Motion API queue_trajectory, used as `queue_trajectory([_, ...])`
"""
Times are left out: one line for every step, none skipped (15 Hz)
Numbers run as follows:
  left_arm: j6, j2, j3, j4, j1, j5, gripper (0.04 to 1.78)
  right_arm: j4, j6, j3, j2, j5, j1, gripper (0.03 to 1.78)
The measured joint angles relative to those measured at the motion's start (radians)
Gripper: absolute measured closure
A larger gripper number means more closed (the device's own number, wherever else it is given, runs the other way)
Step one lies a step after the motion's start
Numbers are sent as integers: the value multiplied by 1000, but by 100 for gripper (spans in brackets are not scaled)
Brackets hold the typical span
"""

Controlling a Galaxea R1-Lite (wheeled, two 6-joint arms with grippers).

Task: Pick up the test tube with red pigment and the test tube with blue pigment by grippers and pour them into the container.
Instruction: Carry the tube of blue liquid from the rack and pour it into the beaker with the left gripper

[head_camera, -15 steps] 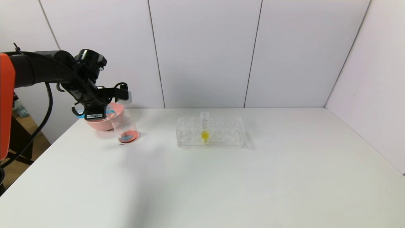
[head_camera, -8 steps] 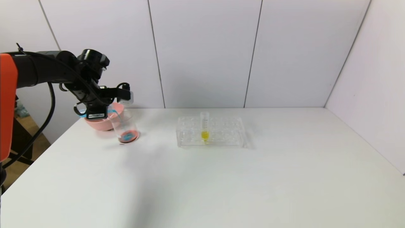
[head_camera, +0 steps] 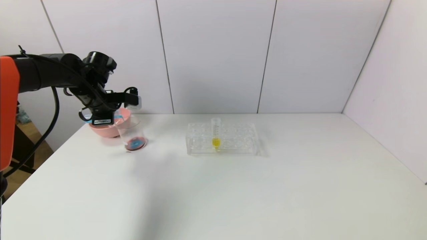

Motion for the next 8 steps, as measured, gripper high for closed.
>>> queue_trajectory([0, 0, 0, 0, 0, 0, 136, 0, 0, 0, 0, 0, 0, 4])
queue_trajectory([0, 0, 0, 0, 0, 1, 136, 0, 0, 0, 0, 0, 0, 4])
queue_trajectory([0, 0, 0, 0, 0, 1, 136, 0, 0, 0, 0, 0, 0, 4])
queue_trajectory([0, 0, 0, 0, 0, 1, 136, 0, 0, 0, 0, 0, 0, 4])
queue_trajectory([0, 0, 0, -1, -1, 1, 136, 0, 0, 0, 0, 0, 0, 4])
queue_trajectory([1, 0, 0, -1, -2, 1, 136, 0, 0, 0, 0, 0, 0, 4])
queue_trajectory([1, 0, 0, -1, -3, 4, 136, 0, 0, 0, 0, 0, 0, 4])
queue_trajectory([3, 0, 0, -4, -4, 16, 136, 0, 0, 0, 0, 0, 0, 4])
